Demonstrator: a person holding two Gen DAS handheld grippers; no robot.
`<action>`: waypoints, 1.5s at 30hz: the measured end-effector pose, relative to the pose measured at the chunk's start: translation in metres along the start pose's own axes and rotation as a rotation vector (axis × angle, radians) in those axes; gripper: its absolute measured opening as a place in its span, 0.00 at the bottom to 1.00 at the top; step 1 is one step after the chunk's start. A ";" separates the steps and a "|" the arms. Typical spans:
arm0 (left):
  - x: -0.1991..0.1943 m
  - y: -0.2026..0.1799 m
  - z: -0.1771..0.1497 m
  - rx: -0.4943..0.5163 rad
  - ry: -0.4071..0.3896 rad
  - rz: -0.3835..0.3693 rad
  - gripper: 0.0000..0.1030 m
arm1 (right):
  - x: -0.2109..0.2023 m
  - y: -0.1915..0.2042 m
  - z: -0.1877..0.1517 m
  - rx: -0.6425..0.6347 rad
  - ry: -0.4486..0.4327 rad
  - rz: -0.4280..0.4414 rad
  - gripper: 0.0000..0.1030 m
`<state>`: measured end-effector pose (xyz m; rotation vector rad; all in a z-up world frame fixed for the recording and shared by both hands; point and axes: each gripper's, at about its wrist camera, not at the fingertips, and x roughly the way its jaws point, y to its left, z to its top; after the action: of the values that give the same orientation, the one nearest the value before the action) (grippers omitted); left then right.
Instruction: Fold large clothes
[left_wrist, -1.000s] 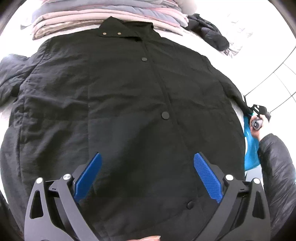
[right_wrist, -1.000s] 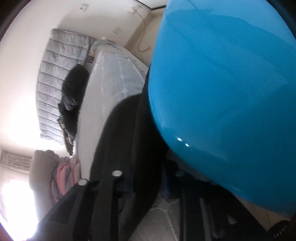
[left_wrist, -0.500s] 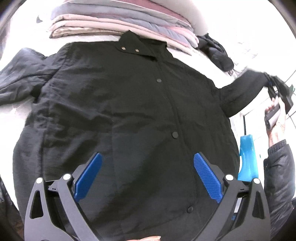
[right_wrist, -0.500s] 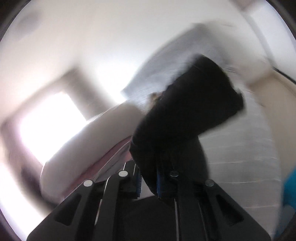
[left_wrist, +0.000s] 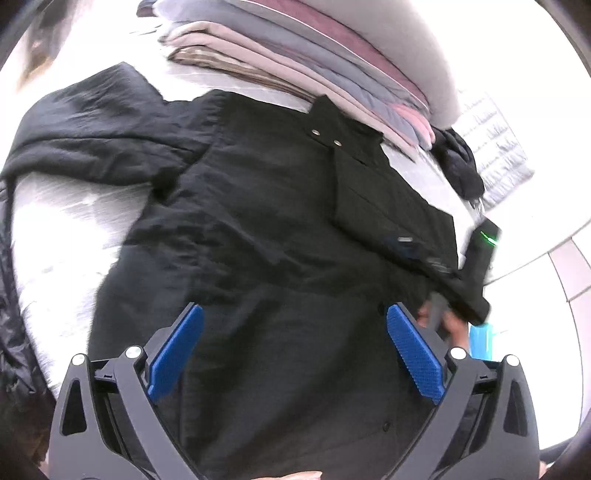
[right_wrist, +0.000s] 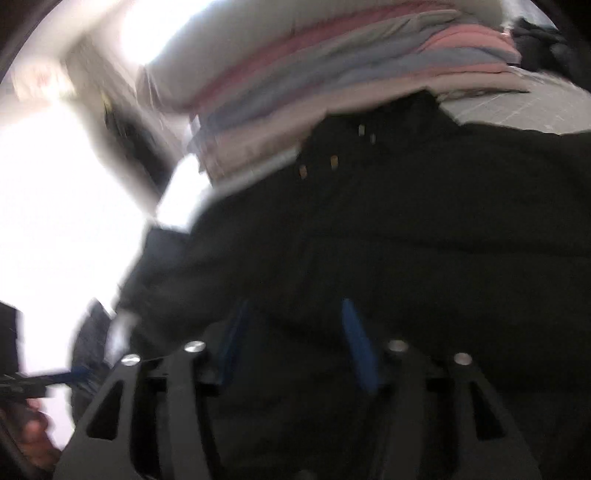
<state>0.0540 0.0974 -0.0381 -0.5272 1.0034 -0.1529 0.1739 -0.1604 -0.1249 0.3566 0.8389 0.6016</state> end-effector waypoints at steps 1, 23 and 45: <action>-0.002 0.004 0.001 -0.013 -0.004 0.002 0.93 | -0.009 0.002 0.003 0.013 -0.044 0.008 0.69; 0.005 0.028 0.006 -0.040 -0.007 0.088 0.93 | -0.118 -0.151 0.022 0.487 -0.331 -0.095 0.73; -0.008 0.208 0.062 -0.527 -0.144 -0.095 0.93 | -0.154 -0.001 -0.039 0.270 -0.241 0.169 0.86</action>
<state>0.0776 0.3020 -0.1069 -1.0522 0.8750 0.0701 0.0641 -0.2551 -0.0602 0.7367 0.6619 0.5891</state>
